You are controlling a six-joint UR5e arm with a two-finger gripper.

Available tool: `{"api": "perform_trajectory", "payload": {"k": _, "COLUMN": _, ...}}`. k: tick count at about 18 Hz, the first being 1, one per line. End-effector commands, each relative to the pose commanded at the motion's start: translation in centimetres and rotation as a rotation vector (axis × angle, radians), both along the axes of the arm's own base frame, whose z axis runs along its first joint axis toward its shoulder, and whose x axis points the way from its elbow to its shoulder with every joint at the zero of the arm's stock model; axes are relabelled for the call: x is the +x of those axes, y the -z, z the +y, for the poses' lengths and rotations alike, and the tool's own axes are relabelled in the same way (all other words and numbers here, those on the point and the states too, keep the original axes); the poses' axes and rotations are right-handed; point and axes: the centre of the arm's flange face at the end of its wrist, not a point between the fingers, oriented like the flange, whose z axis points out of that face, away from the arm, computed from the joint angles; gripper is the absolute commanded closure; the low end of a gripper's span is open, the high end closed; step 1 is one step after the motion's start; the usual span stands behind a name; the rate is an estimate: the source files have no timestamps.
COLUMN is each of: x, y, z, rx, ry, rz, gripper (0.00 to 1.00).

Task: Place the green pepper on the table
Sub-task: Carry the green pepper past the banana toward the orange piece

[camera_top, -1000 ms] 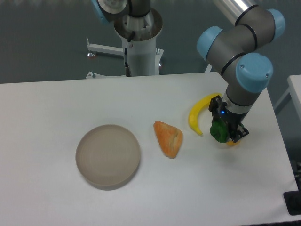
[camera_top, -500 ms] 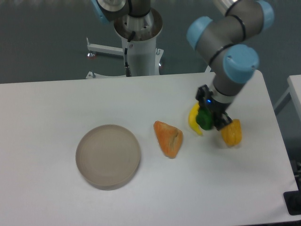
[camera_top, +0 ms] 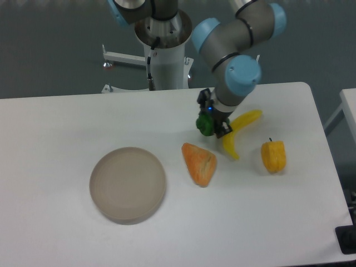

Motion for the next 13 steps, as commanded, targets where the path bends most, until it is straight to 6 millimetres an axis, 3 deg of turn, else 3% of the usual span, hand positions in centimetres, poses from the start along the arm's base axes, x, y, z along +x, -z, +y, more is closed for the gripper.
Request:
{"api": "perform_trajectory", "payload": {"k": 1, "x": 1.0, "y": 0.6, "z": 0.3, "rx": -0.015, "ry": -0.011, "rz": -0.005, "gripper": 0.77}}
{"api": "perform_trajectory", "payload": {"k": 3, "x": 1.8, "y": 1.3, "z": 1.0, "rx": -0.027, "ry": -0.044, "rz": -0.014, "gripper": 0.59}}
{"api": "perform_trajectory", "payload": {"k": 4, "x": 1.8, "y": 1.7, "z": 1.0, "rx": -0.031, "ry": -0.046, "rz": -0.021, "gripper": 0.36}}
{"api": "perform_trajectory", "payload": {"k": 5, "x": 1.8, "y": 1.7, "z": 1.0, "rx": -0.033, "ry": -0.049, "rz": -0.019, "gripper": 0.00}}
{"api": "perform_trajectory", "payload": {"k": 9, "x": 0.9, "y": -0.3, "z": 1.4, "rx": 0.000, "ry": -0.057, "rz": 0.003, "gripper": 0.00}}
{"api": "perform_trajectory", "payload": {"k": 13, "x": -2.2, "y": -5.3, "z": 3.0, "rx": 0.077, "ry": -0.078, "rz": 0.071, "gripper": 0.00}}
